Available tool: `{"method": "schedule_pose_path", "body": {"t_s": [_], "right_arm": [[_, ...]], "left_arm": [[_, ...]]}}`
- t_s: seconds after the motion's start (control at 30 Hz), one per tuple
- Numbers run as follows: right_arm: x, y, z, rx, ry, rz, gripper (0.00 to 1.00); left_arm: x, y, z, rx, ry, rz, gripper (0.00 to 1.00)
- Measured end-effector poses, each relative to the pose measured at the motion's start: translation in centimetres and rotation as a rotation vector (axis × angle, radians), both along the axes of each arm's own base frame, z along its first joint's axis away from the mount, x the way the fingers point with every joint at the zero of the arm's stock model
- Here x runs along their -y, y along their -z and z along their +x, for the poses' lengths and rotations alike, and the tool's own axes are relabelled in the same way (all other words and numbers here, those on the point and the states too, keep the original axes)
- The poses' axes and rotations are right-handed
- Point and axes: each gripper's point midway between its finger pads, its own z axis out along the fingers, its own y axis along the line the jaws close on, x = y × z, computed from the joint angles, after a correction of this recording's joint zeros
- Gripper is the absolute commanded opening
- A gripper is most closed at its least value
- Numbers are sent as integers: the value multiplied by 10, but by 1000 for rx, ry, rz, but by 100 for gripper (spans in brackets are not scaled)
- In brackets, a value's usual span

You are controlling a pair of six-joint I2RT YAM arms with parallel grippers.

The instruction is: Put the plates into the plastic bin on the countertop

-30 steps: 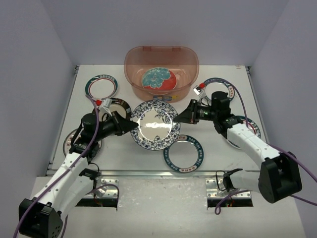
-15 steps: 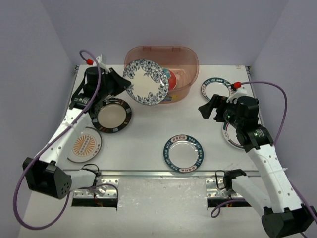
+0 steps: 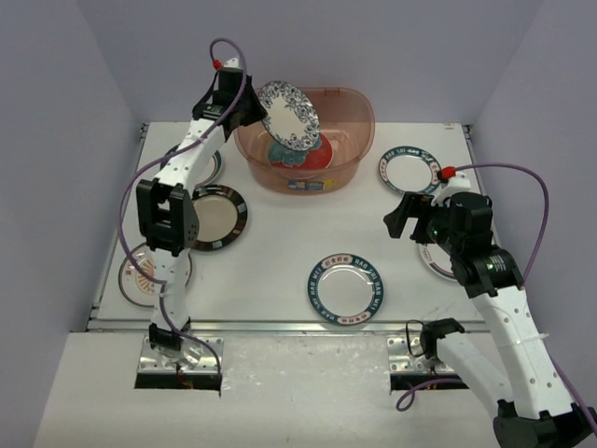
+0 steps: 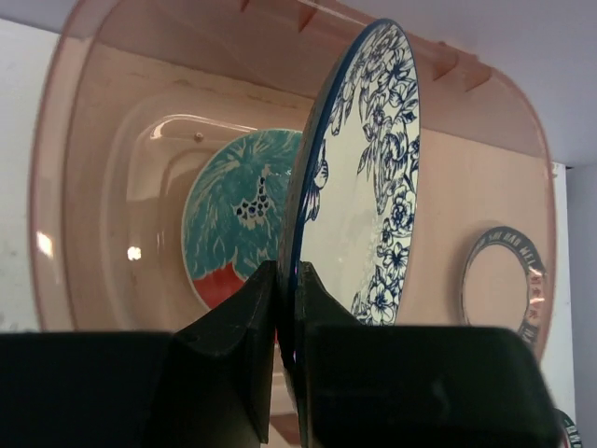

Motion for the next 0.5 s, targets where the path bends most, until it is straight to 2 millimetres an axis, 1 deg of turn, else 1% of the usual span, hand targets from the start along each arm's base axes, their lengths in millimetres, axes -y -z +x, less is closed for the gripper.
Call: {"method": "schedule_pose_path", "body": {"t_s": [0.03, 0.1, 0.17, 0.23, 0.3, 0.33, 0.37, 0.43, 0.5], "right_arm": [[1, -1, -1, 5, 0, -3, 99], [1, -1, -3, 5, -3, -10, 99], [2, 0, -4, 4, -7, -18, 99], [2, 0, -5, 2, -10, -24, 99], [2, 1, -6, 0, -15, -26, 99], [2, 1, -6, 0, -18, -25, 99], [1, 1, -6, -1, -23, -25, 99], [0, 1, -8, -1, -31, -23, 99], [0, 0, -9, 4, -37, -25, 99]], "left_arm": [[2, 13, 9, -9, 13, -3, 0], [5, 39, 16, -56, 44, -19, 0], [8, 62, 17, -102, 75, -38, 0], [11, 79, 16, -139, 100, -58, 0], [14, 89, 15, -159, 117, -69, 4], [16, 92, 15, -164, 126, -76, 13], [18, 94, 16, -164, 134, -86, 26], [25, 92, 18, -153, 153, -125, 56], [30, 88, 22, -131, 162, -154, 77]]}}
